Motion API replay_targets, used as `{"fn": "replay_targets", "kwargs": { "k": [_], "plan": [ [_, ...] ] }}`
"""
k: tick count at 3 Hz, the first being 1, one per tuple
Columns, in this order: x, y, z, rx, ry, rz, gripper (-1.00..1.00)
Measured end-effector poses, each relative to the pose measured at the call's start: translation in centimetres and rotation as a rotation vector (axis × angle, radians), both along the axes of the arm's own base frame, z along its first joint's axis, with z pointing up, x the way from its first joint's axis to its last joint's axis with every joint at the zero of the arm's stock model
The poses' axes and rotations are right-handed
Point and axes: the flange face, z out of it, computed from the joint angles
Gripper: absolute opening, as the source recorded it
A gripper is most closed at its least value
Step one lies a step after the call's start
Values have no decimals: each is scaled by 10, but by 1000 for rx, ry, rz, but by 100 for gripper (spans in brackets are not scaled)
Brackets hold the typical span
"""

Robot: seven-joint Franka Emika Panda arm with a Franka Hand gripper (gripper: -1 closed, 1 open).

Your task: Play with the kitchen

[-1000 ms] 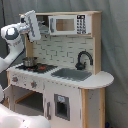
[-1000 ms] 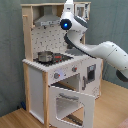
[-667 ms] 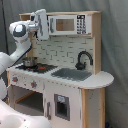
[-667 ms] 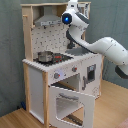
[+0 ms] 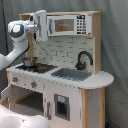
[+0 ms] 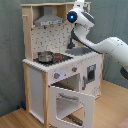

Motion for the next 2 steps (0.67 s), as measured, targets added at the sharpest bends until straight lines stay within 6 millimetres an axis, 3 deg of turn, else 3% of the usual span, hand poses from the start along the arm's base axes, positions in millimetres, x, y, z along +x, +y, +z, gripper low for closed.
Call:
{"fn": "replay_targets", "kwargs": {
  "k": [2],
  "plan": [
    [-34,-28,-1,40,14,-40,-100]
  ]
}}
